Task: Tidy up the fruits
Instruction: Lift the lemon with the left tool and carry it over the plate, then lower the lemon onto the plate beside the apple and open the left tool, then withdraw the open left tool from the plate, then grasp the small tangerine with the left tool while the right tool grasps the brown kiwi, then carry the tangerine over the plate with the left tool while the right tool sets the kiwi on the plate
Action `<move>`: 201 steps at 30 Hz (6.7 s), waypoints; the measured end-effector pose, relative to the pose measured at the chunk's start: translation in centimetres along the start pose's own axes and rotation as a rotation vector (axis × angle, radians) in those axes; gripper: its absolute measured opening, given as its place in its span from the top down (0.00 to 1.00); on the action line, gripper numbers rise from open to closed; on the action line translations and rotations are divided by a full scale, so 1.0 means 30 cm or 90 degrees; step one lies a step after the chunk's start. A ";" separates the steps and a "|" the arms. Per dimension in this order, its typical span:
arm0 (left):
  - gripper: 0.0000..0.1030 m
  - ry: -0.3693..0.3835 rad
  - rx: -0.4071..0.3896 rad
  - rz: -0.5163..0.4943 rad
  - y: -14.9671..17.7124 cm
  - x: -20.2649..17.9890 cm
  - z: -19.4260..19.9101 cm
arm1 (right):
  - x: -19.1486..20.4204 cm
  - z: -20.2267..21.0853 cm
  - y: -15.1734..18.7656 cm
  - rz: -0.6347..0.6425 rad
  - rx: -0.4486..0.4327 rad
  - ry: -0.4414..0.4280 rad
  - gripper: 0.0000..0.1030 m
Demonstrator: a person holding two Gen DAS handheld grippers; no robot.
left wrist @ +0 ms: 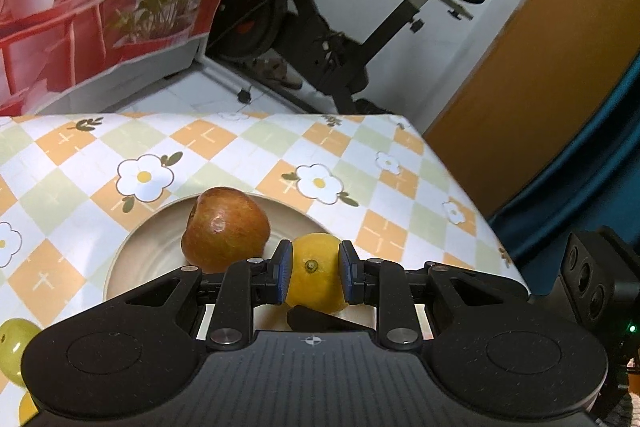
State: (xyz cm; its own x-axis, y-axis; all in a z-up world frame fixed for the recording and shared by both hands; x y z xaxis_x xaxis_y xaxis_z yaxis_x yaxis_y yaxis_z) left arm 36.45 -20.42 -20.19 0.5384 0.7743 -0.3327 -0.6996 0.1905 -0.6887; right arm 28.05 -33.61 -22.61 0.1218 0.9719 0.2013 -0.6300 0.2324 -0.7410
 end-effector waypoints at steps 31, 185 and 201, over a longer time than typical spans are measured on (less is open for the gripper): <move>0.75 -0.053 -0.064 -0.018 -0.002 0.009 0.194 | 0.023 0.202 0.130 -0.069 -0.187 0.040 0.47; 0.65 -0.171 -0.133 -0.167 -0.048 0.113 0.412 | 0.062 0.170 0.073 0.022 -0.163 0.036 0.75; 0.65 -0.152 0.022 -0.242 0.055 0.119 0.044 | -0.008 0.081 0.104 0.046 -0.129 0.084 0.75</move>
State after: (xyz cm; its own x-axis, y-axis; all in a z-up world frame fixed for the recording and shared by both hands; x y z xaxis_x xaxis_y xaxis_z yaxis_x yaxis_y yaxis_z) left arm 36.59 -16.54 -21.65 0.6391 0.7625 0.1010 -0.4903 0.5050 -0.7104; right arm 24.18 -33.22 -23.41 0.1891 0.9796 0.0682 -0.4751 0.1521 -0.8667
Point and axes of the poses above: each gripper's, at about its wrist camera, not at the fingertips, and z roughly against the way its jaws point, x to its left, y to its underside, the point moved 8 cm from there along -z, roughly the way its jaws point, and after that the axes turned 4 degrees about -x, right-handed, at the moved point
